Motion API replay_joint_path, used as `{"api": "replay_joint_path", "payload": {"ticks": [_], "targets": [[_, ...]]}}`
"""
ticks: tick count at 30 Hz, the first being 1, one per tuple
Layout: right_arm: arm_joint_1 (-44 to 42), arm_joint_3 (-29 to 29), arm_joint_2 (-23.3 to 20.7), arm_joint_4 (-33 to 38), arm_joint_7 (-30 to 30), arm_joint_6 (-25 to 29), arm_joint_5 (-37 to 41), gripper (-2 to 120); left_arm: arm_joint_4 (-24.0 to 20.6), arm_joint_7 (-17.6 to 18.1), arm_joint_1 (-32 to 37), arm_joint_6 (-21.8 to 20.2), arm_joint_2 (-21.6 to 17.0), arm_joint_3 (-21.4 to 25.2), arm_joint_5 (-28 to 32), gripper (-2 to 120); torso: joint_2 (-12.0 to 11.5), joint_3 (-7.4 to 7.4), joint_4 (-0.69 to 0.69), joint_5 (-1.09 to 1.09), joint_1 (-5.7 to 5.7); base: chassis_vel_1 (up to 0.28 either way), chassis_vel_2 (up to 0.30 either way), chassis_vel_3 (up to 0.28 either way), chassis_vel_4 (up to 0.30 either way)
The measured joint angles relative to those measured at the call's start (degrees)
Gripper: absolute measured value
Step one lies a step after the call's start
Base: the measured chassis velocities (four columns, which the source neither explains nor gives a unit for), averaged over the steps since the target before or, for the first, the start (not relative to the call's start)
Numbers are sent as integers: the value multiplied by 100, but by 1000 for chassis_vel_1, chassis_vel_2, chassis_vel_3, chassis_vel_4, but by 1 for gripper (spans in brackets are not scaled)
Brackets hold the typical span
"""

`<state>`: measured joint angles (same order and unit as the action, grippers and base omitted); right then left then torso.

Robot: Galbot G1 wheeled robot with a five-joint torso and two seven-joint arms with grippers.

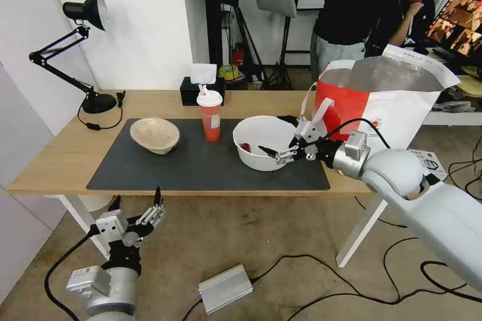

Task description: Pick up the trash from the table and place it into the takeout bag.

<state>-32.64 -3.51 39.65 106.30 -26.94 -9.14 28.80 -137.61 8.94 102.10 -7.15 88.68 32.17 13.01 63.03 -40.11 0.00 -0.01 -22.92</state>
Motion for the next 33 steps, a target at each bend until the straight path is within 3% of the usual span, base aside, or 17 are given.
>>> {"api": "replay_joint_path", "payload": {"ticks": [19, 33], "targets": [[1079, -801, 293, -1213, -1369, 469, -471, 100, 98, -22, -27, 47, 135, -66, -98, 100, 0, 0, 0, 0, 0, 0, 0, 0, 0], [1589, -1210, 533, -1892, -1756, 614, -719, 100, 178, -21, -72, 102, 167, -131, -147, 100, 0, 0, 0, 0, 0, 0, 0, 0, 0]]}}
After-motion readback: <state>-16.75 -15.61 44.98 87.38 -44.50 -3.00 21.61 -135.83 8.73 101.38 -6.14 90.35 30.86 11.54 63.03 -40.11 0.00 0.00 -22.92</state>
